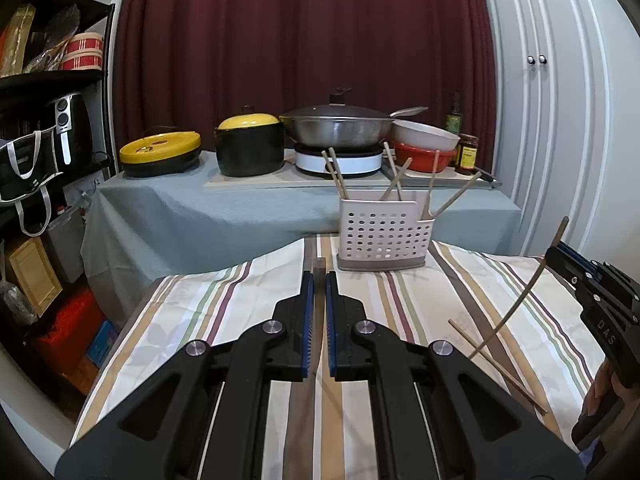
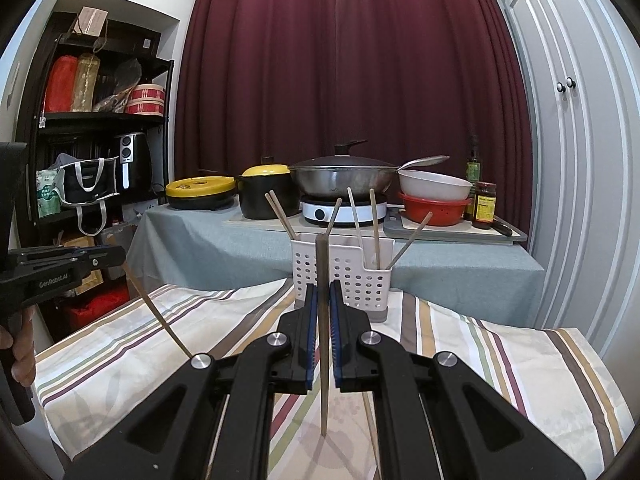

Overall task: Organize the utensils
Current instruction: 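Lift both held chopsticks upright and carry them over the white holder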

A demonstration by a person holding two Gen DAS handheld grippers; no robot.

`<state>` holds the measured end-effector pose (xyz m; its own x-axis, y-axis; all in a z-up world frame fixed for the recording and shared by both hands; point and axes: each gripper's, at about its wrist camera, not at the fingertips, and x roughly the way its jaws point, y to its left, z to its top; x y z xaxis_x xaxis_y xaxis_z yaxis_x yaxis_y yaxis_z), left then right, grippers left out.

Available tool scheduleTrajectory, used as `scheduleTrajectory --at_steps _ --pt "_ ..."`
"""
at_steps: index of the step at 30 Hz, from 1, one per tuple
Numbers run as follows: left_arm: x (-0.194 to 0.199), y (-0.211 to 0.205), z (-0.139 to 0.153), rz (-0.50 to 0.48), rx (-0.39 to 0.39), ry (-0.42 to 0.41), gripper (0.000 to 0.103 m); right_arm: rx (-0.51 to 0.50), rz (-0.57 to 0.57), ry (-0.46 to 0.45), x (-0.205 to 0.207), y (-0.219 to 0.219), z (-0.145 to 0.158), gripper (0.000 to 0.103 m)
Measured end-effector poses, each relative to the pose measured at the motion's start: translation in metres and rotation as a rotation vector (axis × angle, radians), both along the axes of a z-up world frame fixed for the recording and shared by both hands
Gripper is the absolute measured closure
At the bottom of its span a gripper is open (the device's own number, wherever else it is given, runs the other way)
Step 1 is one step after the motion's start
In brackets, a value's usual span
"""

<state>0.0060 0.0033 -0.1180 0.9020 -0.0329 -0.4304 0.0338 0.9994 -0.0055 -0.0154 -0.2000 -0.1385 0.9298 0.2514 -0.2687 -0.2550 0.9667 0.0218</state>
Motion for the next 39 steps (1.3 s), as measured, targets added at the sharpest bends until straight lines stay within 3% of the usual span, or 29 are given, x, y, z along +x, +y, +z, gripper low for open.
scheduleTrajectory --at_steps 7,15,27,39 --pt "0.015 0.008 0.012 0.022 -0.017 0.002 0.097 0.010 -0.002 -0.019 0.012 -0.001 0.004 0.096" --pt "0.023 0.009 0.032 0.016 -0.028 -0.051 0.097 0.017 -0.015 -0.058 0.028 -0.004 0.013 0.096" --pt "0.057 -0.001 0.076 -0.007 -0.025 -0.193 0.097 0.001 -0.056 -0.231 0.069 -0.010 0.056 0.096" --pt "0.125 -0.015 0.114 -0.055 -0.060 -0.283 0.097 -0.008 -0.061 -0.344 0.135 -0.011 0.088 0.096"
